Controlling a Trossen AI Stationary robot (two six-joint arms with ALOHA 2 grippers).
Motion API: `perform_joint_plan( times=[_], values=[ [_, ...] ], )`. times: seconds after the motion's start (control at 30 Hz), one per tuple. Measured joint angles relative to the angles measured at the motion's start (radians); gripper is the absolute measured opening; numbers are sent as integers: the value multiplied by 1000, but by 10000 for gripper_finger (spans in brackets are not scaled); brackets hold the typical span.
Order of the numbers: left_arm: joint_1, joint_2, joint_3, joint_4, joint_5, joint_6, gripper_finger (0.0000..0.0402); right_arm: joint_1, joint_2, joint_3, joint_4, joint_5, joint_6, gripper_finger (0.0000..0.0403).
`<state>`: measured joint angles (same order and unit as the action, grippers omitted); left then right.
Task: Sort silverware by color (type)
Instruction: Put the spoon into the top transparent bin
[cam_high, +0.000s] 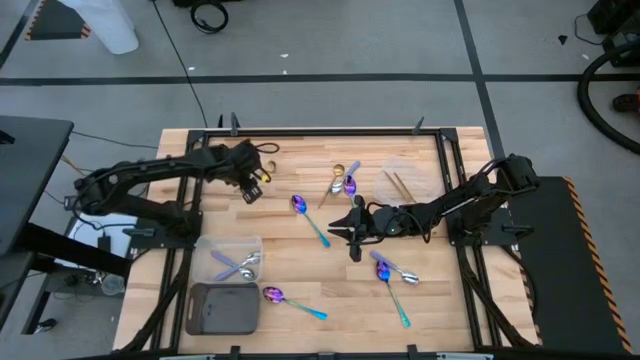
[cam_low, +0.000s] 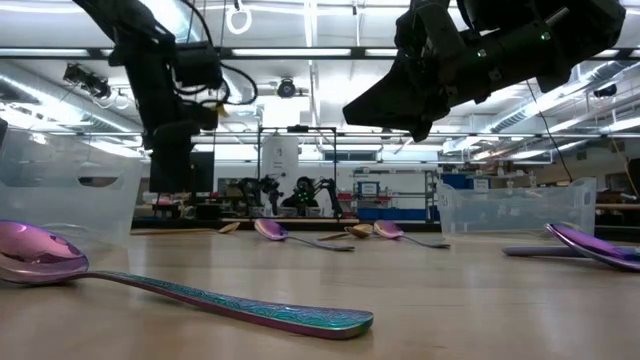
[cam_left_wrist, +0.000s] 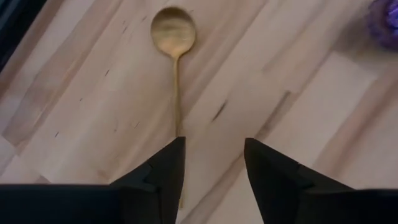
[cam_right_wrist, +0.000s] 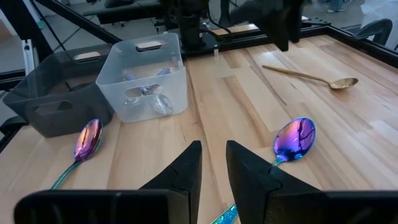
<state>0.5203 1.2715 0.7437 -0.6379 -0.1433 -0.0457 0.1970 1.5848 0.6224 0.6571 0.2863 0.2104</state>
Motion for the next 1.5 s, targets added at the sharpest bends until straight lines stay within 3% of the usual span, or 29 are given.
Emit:
perform_joint_plan(
  times=[0.23,0.4,0.57,1.07,1.27,1.5],
  values=[
    [67,90,0,29,10,79,176,0,0,0,-8,0,4,84],
    [123,142,0,46,86,114,176,5,0,0,-10,0,6,84],
    [162,196,0,64,98,157,176,13,0,0,-10,0,5,84],
    [191,314,3,123,107,200,174,26,0,0,-24,1,18,84],
    [191,329,4,121,137,211,150,39,0,0,-23,7,18,84],
    [191,331,3,104,157,248,82,40,0,0,-23,8,23,84]
  ],
)
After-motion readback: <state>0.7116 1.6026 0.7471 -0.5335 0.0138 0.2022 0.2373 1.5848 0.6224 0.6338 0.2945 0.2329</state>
